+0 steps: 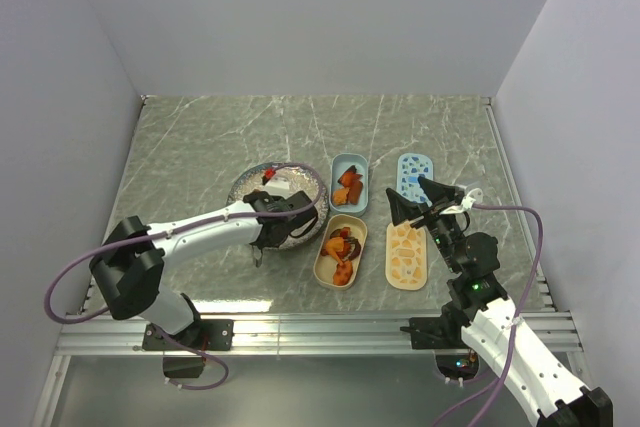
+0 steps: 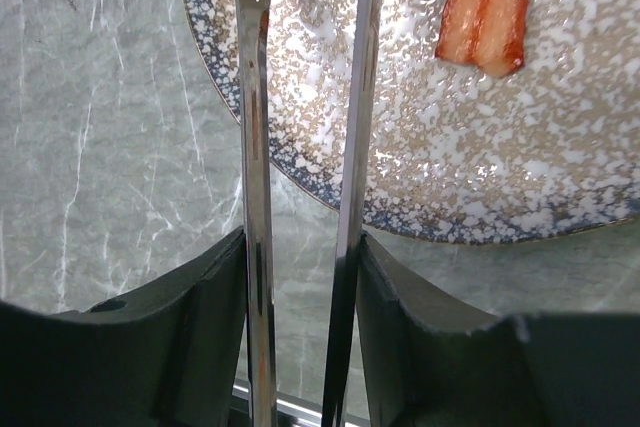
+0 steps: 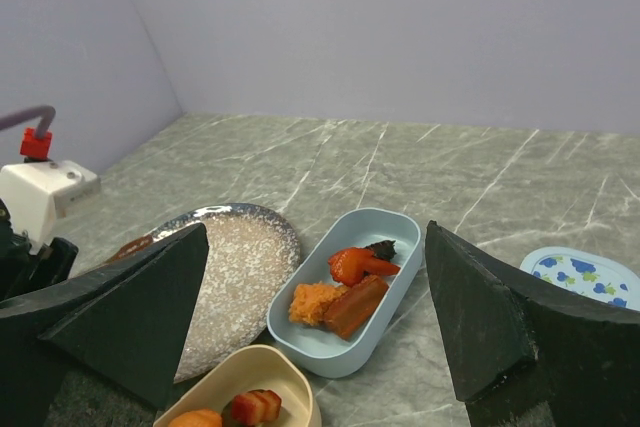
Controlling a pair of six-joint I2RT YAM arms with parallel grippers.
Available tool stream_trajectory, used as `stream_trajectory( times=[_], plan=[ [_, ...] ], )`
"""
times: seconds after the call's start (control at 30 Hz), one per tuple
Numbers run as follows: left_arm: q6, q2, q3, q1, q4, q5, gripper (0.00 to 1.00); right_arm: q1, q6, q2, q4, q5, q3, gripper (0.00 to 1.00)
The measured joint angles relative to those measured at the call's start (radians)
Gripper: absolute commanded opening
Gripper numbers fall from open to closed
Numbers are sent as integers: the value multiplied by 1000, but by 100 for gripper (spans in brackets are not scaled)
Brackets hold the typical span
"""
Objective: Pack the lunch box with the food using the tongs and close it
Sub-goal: Pick up the food using the clamp
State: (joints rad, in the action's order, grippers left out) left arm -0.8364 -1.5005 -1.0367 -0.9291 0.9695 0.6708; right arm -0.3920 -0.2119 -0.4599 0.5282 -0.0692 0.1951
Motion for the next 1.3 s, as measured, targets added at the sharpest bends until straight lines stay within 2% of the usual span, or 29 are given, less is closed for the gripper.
stream_trajectory(
  times=[0.2,0.37,0.7,1.3],
  plan=[
    [22,-19,1,0,-4,-3,51,0,0,0,0,0,0,96],
    [40,-32,1,0,-12,-5,48,0,0,0,0,0,0,96],
    [58,-42,1,0,-16,-12,26,0,0,-5,0,0,0,96],
    [56,-3,-88,-32,45,6,25,0,0,-14,0,-2,0,96]
  ],
)
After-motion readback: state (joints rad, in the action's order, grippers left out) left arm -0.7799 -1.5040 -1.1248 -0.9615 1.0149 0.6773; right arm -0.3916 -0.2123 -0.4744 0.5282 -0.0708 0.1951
